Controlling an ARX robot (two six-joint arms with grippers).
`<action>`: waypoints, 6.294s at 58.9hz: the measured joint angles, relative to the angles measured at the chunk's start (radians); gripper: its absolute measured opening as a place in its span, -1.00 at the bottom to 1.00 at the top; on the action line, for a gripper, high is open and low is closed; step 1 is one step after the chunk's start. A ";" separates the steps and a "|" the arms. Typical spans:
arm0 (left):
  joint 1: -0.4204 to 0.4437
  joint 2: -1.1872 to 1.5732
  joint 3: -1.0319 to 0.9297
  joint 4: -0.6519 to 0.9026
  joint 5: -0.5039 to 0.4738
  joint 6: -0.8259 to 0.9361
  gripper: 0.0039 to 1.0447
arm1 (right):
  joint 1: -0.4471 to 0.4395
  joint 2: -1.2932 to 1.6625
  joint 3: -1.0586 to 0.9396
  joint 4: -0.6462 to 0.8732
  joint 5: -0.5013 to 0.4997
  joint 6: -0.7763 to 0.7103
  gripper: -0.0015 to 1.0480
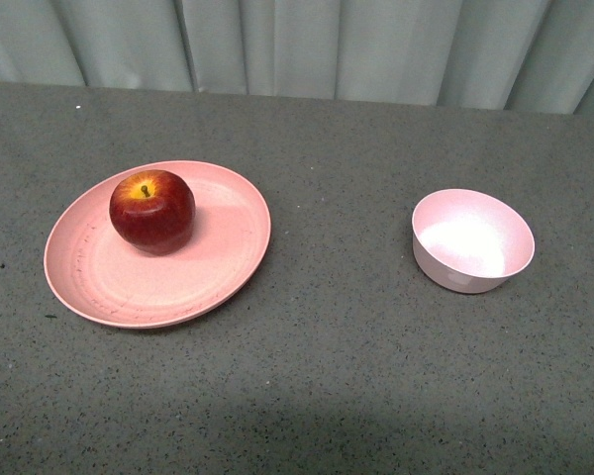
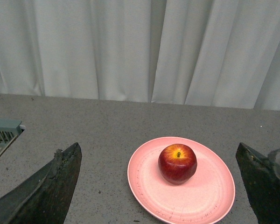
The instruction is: Move apple from plate to bowl
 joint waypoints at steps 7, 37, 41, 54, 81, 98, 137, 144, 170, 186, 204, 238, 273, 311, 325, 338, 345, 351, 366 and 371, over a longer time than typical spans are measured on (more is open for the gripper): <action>0.000 0.000 0.000 0.000 0.000 0.000 0.88 | 0.000 0.000 0.000 0.000 0.000 0.000 0.82; 0.000 0.000 0.000 0.000 0.000 0.000 0.88 | 0.000 0.000 0.000 0.000 0.000 0.000 0.82; 0.000 0.000 0.000 0.000 0.000 0.000 0.88 | 0.000 0.000 0.000 0.000 0.000 0.000 0.82; 0.000 0.000 0.000 0.000 0.000 0.000 0.88 | 0.000 0.000 0.000 0.000 0.000 0.000 0.82; 0.000 0.000 0.000 0.000 0.000 0.000 0.88 | 0.000 0.000 0.000 0.000 0.000 0.000 0.82; 0.000 0.000 0.000 0.000 0.000 0.000 0.88 | 0.000 0.000 0.000 0.000 0.000 0.000 0.82; 0.000 0.000 0.000 0.000 0.000 0.000 0.88 | 0.190 1.068 0.328 0.193 -0.116 -0.206 0.82; 0.000 0.000 0.000 0.000 0.000 0.000 0.88 | 0.234 1.291 0.458 0.180 -0.135 -0.249 0.82; 0.000 0.000 0.000 0.000 0.000 0.000 0.88 | 0.281 1.895 0.856 0.076 -0.148 -0.381 0.82; 0.000 0.000 0.000 0.000 0.000 0.000 0.88 | 0.300 2.057 0.997 0.008 -0.112 -0.367 0.66; 0.000 0.000 0.000 0.000 0.000 0.000 0.88 | 0.299 2.117 1.061 -0.045 -0.079 -0.351 -0.26; 0.000 0.000 0.000 0.000 0.000 0.000 0.88 | 0.311 2.070 1.082 -0.075 -0.161 -0.354 -0.98; 0.000 0.000 0.000 0.000 0.001 0.000 0.88 | 0.489 2.109 1.197 -0.148 -0.266 -0.364 -0.98; 0.000 0.000 0.000 0.000 0.001 0.000 0.88 | 0.497 2.161 1.212 -0.027 -0.280 -0.286 -0.20; 0.000 0.000 0.000 0.000 0.000 0.000 0.88 | 0.454 2.044 1.081 0.194 -0.228 -0.195 0.47; 0.000 0.000 0.000 0.000 0.000 0.000 0.88 | 0.399 1.857 0.916 0.359 -0.178 -0.119 0.81; 0.000 0.000 0.000 0.000 0.000 0.000 0.88 | 0.365 1.764 0.826 0.423 -0.138 -0.079 0.82; 0.000 0.000 0.000 0.000 0.000 0.000 0.88 | 0.336 1.694 0.762 0.454 -0.133 -0.056 0.82; 0.000 0.000 0.000 0.000 -0.001 0.000 0.88 | 0.285 1.649 0.448 1.159 0.278 -0.018 0.11; 0.000 0.000 0.000 0.000 -0.001 0.000 0.88 | 0.251 1.561 0.374 1.180 0.252 -0.017 -0.16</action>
